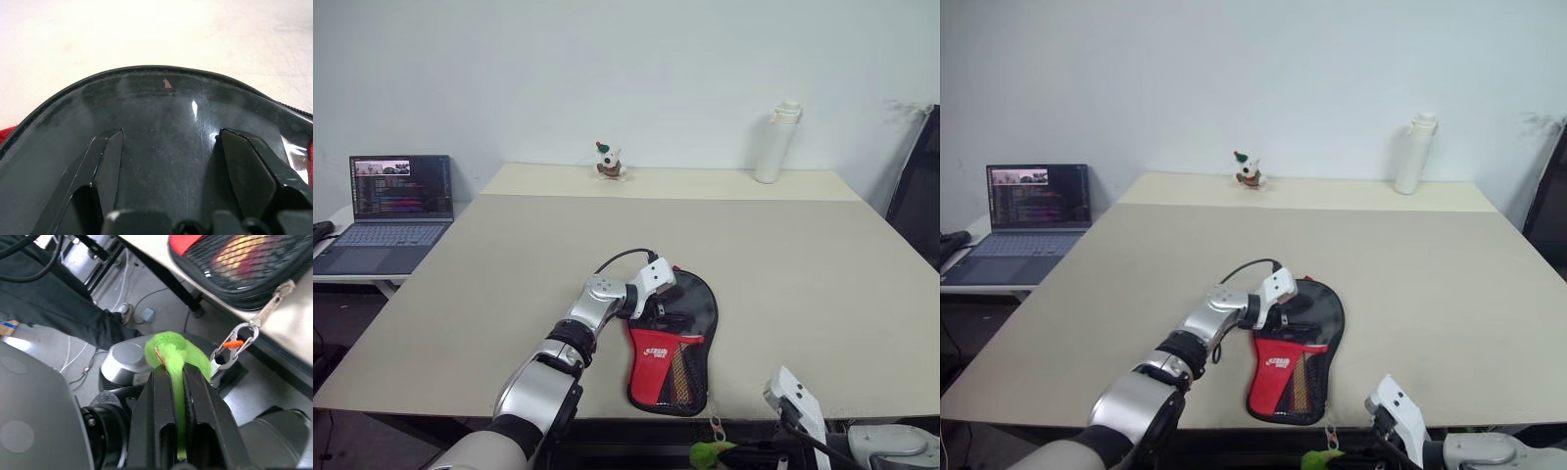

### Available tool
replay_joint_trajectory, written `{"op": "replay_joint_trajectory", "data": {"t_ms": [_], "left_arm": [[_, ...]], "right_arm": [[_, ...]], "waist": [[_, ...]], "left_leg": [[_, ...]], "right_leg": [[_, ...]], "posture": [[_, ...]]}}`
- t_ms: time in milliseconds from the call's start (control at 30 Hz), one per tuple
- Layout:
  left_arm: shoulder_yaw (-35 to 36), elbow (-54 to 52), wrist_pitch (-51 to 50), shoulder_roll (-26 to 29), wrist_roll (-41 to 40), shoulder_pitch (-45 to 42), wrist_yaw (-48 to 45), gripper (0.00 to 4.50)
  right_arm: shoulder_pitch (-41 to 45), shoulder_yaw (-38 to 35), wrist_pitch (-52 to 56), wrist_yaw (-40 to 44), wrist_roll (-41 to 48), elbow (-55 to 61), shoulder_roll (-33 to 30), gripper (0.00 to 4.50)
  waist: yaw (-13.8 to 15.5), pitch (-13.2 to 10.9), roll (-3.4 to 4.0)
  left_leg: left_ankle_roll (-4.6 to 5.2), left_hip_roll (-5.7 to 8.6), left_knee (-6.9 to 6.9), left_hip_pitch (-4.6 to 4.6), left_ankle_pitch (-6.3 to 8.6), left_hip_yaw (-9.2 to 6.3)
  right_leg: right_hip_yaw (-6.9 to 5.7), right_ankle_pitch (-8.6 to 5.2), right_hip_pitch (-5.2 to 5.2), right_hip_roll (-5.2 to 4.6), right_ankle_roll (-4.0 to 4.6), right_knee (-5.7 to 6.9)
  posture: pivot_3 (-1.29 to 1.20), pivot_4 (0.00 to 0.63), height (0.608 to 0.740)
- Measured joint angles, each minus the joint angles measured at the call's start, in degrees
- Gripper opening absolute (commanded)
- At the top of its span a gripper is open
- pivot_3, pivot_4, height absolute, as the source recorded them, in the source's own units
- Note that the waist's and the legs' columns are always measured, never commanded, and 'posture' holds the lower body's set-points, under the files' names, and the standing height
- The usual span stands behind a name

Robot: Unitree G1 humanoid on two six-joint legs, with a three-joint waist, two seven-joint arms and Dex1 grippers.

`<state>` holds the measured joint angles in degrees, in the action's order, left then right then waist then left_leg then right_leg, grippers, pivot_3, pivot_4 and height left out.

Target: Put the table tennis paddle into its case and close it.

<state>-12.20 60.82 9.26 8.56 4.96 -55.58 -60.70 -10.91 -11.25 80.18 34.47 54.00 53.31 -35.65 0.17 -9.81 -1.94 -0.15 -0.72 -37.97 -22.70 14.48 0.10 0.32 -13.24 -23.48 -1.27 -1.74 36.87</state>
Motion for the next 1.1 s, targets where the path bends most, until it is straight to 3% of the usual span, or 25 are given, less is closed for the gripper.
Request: {"op": "replay_joint_trajectory", "data": {"t_ms": [333, 433, 633, 900, 1100], "left_arm": [[-0.01, -0.02, -0.1, -0.08, 0.01, 0.0, 0.2, 3.43], [-0.01, -0.02, -0.16, -0.13, 0.02, 0.01, 0.22, 3.43], [-0.01, -0.31, -0.31, -0.34, 0.02, 0.19, 0.27, 3.43], [0.36, -6.1, -3.39, 0.63, -1.03, 3.01, -1.38, 3.43], [3.73, -22.62, -12.17, 9.0, -6.48, 11.96, -5.14, 3.43]], "right_arm": [[-0.71, 4.61, -6.68, -0.76, -0.14, -2.07, -3.68, 0.04], [0.59, 4.47, -7.56, -0.73, 0.73, -2.67, -4.64, 0.82], [1.55, 4.06, -9.24, -0.7, 5.35, -2.74, -6.03, 2.9], [13.11, 1.05, -17.99, -3.06, 2.27, -12.26, -4.86, 2.9], [24.25, 2.09, -24.96, -2.0, -3.89, -22.6, -4.55, 2.9]], "waist": [[-0.01, 0.01, -0.02], [0.0, 0.01, -0.02], [0.07, 0.01, -0.04], [-0.39, 0.01, -0.05], [-1.34, -0.07, -0.01]], "left_leg": [[0.0, 0.01, -0.01, 0.0, 0.0, -0.01], [0.0, 0.01, -0.01, 0.0, 0.0, -0.02], [0.0, 0.02, -0.02, 0.0, 0.0, 0.0], [0.0, -0.01, 0.0, 0.02, 0.0, 0.04], [0.0, -0.16, 0.13, -0.21, 0.0, 0.04]], "right_leg": [[-0.01, 0.0, 0.0, -0.01, 0.0, 0.0], [-0.01, 0.0, 0.0, -0.01, 0.0, 0.0], [-0.01, 0.0, 0.01, -0.03, -0.01, 0.0], [0.03, 0.01, -0.02, 0.0, -0.01, 0.02], [0.29, -0.04, -0.39, 0.15, 0.12, 0.12]], "posture": [[0.0, 0.15, 0.74], [0.0, 0.15, 0.74], [0.0, 0.15, 0.74], [0.0, 0.15, 0.74], [0.0, 0.15, 0.74]]}}
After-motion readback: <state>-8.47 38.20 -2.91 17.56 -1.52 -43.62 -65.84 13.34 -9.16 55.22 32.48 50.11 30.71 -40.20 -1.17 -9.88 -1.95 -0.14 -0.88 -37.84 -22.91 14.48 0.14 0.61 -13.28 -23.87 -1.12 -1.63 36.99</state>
